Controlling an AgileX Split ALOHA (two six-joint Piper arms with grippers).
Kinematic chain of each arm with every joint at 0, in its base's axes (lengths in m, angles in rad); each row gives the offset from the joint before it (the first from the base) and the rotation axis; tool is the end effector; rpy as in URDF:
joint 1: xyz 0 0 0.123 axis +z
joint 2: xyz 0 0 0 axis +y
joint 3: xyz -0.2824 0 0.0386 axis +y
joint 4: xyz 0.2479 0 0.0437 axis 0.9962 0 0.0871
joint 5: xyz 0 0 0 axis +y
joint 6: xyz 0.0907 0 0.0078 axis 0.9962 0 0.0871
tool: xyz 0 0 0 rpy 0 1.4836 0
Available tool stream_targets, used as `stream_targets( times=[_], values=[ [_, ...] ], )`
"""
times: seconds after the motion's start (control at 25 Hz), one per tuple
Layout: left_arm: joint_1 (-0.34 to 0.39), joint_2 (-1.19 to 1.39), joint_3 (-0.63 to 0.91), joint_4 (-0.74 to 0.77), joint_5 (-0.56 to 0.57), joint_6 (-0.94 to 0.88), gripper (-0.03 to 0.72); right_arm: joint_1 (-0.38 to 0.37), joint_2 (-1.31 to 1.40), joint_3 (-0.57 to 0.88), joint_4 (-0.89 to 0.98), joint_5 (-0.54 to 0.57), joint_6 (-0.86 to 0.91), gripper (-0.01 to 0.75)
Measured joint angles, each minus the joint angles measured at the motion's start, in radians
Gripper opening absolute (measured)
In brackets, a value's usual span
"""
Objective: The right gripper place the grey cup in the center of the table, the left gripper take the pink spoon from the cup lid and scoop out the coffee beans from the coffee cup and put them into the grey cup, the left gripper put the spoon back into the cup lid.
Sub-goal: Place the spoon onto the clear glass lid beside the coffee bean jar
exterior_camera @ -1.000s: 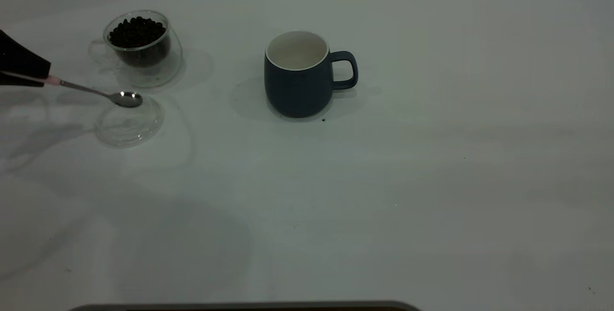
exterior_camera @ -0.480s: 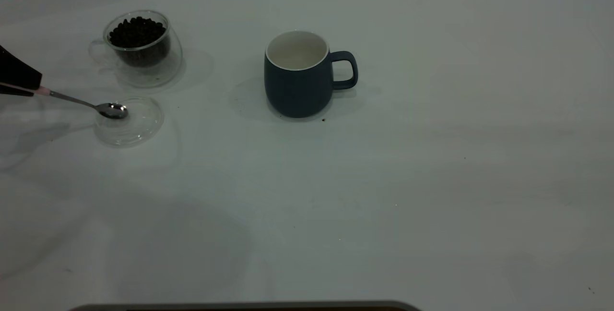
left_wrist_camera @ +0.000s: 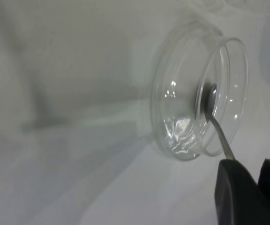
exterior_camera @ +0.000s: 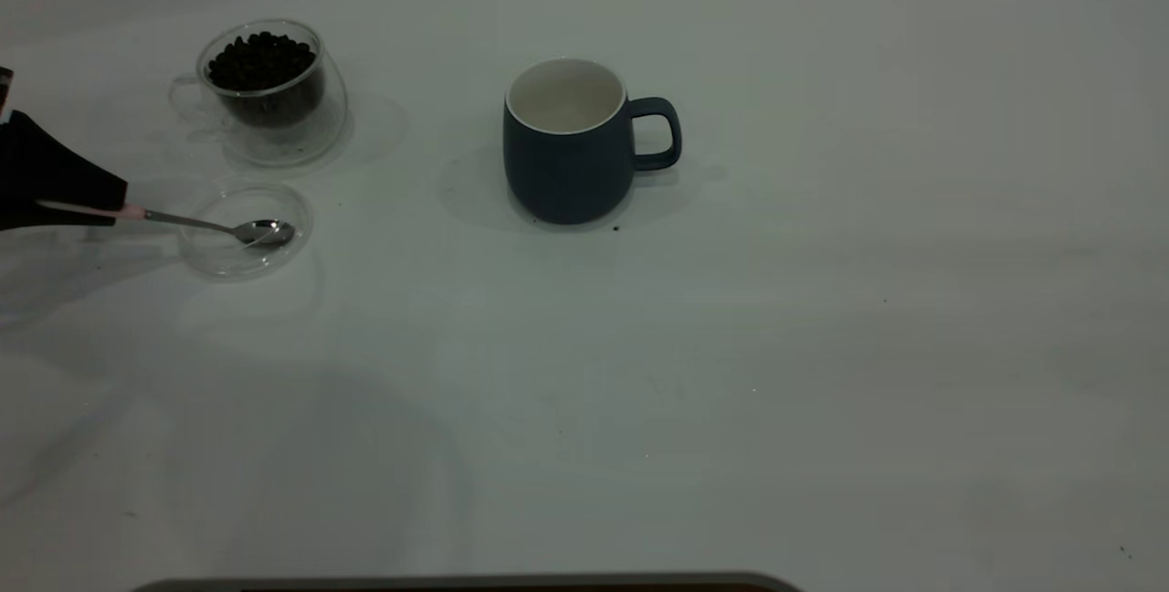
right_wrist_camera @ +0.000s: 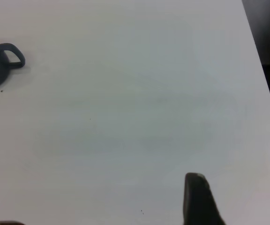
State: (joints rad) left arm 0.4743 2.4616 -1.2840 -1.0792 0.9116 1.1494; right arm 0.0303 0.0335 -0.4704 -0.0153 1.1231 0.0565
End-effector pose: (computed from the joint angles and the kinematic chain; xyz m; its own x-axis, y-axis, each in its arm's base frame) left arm 0.3624 0.1147 -0.0068 -0.9567 -0.2552 -0.1397 -0.0930 0.7231 -0.6844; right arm 0.0003 -0.0012 0.2641 -0.5638 0.0328 -0.8253 0.0092 0.9994 0.0334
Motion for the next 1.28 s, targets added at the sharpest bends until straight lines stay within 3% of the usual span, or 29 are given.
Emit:
stream_targets(
  times=[0.32, 0.68, 0.84, 1.28],
  values=[
    [0.000, 0.022, 0.000, -0.046, -0.005, 0.028, 0.151, 0.000, 0.000, 0.000, 0.000, 0.000, 0.000, 0.452],
    [0.000, 0.027, 0.000, -0.038, -0.092, 0.042, 0.430, 0.000, 0.000, 0.000, 0.000, 0.000, 0.000, 0.452],
    [0.000, 0.030, 0.000, -0.038, -0.118, 0.044, 0.507, 0.000, 0.000, 0.000, 0.000, 0.000, 0.000, 0.452],
    [0.018, -0.153, 0.000, -0.028, -0.152, 0.040, 0.529, 0.000, 0.000, 0.000, 0.000, 0.000, 0.000, 0.452]
  ],
)
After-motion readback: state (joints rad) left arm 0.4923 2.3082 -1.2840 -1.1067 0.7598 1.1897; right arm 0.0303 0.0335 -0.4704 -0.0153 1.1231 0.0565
